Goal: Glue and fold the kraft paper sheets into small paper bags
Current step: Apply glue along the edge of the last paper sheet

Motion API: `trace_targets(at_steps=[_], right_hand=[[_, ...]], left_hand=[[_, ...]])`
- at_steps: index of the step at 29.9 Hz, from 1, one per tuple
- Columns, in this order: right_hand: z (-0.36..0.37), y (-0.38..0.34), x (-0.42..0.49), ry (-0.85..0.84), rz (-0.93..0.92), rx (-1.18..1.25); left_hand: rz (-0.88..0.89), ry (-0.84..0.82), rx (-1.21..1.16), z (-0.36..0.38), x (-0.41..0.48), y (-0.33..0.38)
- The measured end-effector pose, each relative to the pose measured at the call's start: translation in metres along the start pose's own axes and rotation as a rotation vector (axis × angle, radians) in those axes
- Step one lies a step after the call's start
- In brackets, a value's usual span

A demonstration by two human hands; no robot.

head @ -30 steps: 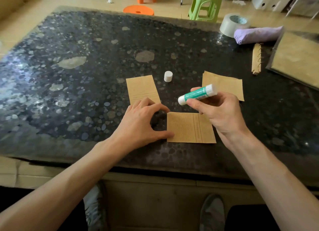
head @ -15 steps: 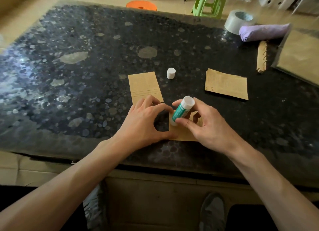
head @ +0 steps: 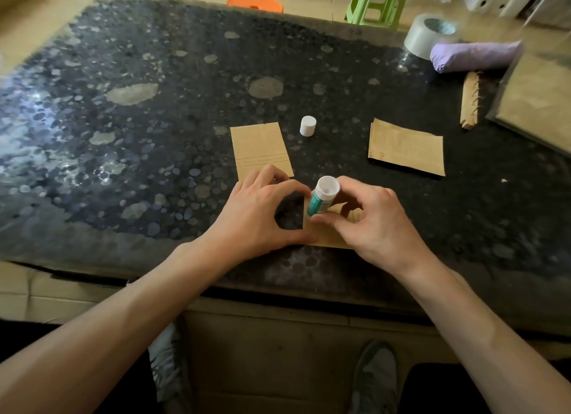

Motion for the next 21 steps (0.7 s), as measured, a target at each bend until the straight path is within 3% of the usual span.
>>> trace_targets(at_steps=[8,21], right_hand=[[0.0003,0.0012,0.0011,0.023,0.030,-0.001],[-0.0011,-0.0004,0.0009,-0.118,0.035,0.051]], left_hand=[[0.000,-0.010,-0.001,0.0018,0.0005,-0.0018],[0.001,-0.010,0.026,0.0006,0.0004,-0.0004]])
Point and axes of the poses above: each hand's wrist, its own x-axis towards the middle knuckle, its own z-axis out of the palm, y = z × x, the point moved 5 cm from there along x, towards the middle knuckle, and after that the axes turned 14 degrees about y, right-handed, at the moved point
